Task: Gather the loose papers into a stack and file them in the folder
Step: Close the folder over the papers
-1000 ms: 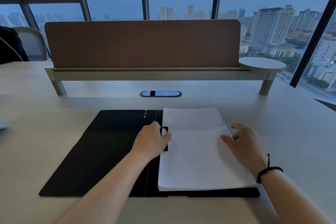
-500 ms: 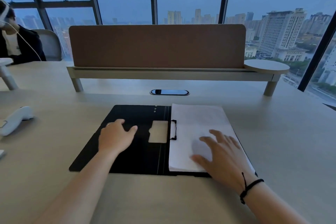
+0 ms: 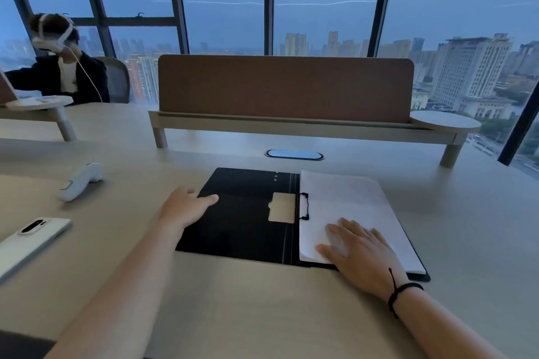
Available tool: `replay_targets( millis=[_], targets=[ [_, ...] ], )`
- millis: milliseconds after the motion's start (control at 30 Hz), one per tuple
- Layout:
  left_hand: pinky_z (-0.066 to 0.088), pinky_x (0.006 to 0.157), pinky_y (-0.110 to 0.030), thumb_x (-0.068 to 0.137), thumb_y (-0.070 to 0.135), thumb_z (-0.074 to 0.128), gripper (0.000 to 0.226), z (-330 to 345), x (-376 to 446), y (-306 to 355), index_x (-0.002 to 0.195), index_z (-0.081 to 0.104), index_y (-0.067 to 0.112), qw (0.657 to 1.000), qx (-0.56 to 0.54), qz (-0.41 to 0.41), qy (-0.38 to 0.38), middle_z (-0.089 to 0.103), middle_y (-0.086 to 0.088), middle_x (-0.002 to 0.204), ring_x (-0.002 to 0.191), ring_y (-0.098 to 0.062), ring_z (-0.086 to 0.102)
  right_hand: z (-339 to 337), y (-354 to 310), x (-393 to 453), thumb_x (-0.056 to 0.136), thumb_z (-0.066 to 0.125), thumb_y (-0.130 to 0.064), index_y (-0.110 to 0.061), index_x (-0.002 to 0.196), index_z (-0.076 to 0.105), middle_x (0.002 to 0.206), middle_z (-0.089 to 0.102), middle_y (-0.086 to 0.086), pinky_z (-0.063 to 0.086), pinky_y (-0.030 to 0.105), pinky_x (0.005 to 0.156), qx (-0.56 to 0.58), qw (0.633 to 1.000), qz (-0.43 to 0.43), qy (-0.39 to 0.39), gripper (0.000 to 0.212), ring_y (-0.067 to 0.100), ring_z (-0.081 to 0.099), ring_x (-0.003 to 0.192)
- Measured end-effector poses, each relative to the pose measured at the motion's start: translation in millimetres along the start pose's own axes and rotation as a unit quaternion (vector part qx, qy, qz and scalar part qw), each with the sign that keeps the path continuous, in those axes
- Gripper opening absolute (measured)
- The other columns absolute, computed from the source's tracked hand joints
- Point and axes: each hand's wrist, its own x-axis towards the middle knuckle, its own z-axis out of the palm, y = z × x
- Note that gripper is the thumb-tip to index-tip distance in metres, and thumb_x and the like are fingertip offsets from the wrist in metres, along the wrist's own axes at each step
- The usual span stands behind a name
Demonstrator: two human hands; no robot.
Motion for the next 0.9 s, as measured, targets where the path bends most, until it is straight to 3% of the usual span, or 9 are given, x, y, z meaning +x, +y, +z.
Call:
replay_targets(
  millis=[167, 233, 333, 500, 600, 700, 767, 833, 900],
  targets=[
    [0.052, 0.093, -0.041, 0.061, 0.039, 0.084, 0.052, -31, 16, 15, 0.103, 0.073, 0.011, 0.987, -0.13, -0.029, -0.092, 0.073, -0.009, 0.115, 0.1, -0.027, 0.069, -2, -2, -2, 0.096, 0.031, -0.07, -0.039, 0.154, 0.032, 0.168, 0.023, -0.009, 0.006, 0.038, 0.125, 0.003, 1.0, 0.0, -0.006, 0.066, 0.01, 0.018, 0.155],
    [0.052, 0.082, -0.036, 0.077, 0.034, 0.077, 0.037, -43, 7, 39, 0.107, 0.072, 0.012, 0.987, -0.119, 0.029, -0.103, 0.072, -0.01, 0.114, 0.098, -0.026, 0.068, -3, -1, -2, 0.095, 0.032, -0.071, -0.04, 0.154, 0.032, 0.168, 0.023, -0.01, 0.005, 0.039, 0.126, 0.008, 1.0, 0.003, -0.007, 0.066, 0.01, 0.017, 0.155],
    [0.052, 0.085, -0.034, 0.084, 0.043, 0.069, 0.053, -58, -21, 93, 0.132, 0.059, 0.023, 0.977, -0.099, 0.151, -0.109, 0.064, -0.002, 0.125, 0.109, -0.022, 0.062, -4, 0, -3, 0.095, 0.034, -0.071, -0.04, 0.151, 0.036, 0.166, 0.027, -0.011, 0.007, 0.039, 0.125, 0.014, 1.0, 0.008, -0.009, 0.064, 0.009, 0.021, 0.153],
    [0.056, 0.091, -0.04, 0.096, 0.053, 0.049, 0.037, 1, -98, 161, 0.126, 0.06, 0.033, 0.914, -0.192, 0.211, -0.289, 0.065, 0.01, 0.127, 0.111, -0.015, 0.066, -10, -2, -7, 0.095, 0.036, -0.07, -0.035, 0.137, 0.05, 0.155, 0.043, -0.007, 0.018, 0.037, 0.117, 0.012, 1.0, -0.001, 0.008, 0.056, 0.011, 0.032, 0.145],
    [0.044, 0.105, -0.041, 0.096, 0.058, 0.039, 0.043, 75, -114, 157, 0.124, 0.06, 0.033, 0.902, -0.056, 0.288, -0.318, 0.062, 0.014, 0.123, 0.12, -0.014, 0.057, -9, -3, -10, 0.089, 0.027, -0.08, -0.041, 0.15, 0.036, 0.166, 0.028, -0.013, 0.009, 0.046, 0.123, 0.002, 1.0, 0.023, -0.002, 0.073, 0.012, 0.018, 0.154],
    [0.045, 0.091, -0.037, 0.101, 0.043, 0.036, 0.033, 134, -106, 127, 0.085, 0.06, 0.028, 0.884, 0.112, 0.317, -0.325, 0.063, 0.006, 0.092, 0.101, -0.023, 0.061, -9, 3, -19, 0.08, 0.017, -0.088, -0.047, 0.139, 0.05, 0.146, 0.055, -0.02, 0.025, 0.033, 0.118, 0.009, 0.999, 0.041, 0.023, 0.08, 0.008, 0.041, 0.142],
    [0.037, 0.104, -0.036, 0.103, 0.032, 0.035, 0.033, 156, -93, 104, 0.115, 0.064, 0.024, 0.872, 0.194, 0.308, -0.327, 0.063, 0.0, 0.129, 0.13, -0.025, 0.049, -14, 7, -35, 0.069, 0.008, -0.097, -0.046, 0.125, 0.061, 0.123, 0.068, -0.02, 0.04, 0.022, 0.096, 0.014, 0.997, 0.065, 0.033, 0.093, 0.005, 0.056, 0.122],
    [0.021, 0.118, -0.033, 0.103, 0.028, 0.034, 0.043, 165, -81, 86, 0.144, 0.047, 0.024, 0.875, 0.216, 0.316, -0.298, 0.034, 0.003, 0.16, 0.15, -0.017, 0.022, -24, 11, -54, 0.07, 0.017, -0.098, -0.04, 0.115, 0.064, 0.121, 0.068, -0.018, 0.043, 0.029, 0.1, -0.008, 0.997, 0.074, -0.022, 0.087, 0.009, 0.057, 0.12],
    [0.016, 0.119, -0.033, 0.101, 0.031, 0.038, 0.043, 168, -73, 76, 0.143, 0.048, 0.029, 0.882, 0.206, 0.341, -0.25, 0.029, 0.002, 0.162, 0.152, -0.016, 0.013, -44, 15, -70, 0.074, 0.036, -0.09, -0.037, 0.117, 0.061, 0.127, 0.063, -0.014, 0.04, 0.033, 0.108, -0.03, 0.991, 0.086, -0.099, 0.073, 0.013, 0.054, 0.125]
  ],
)
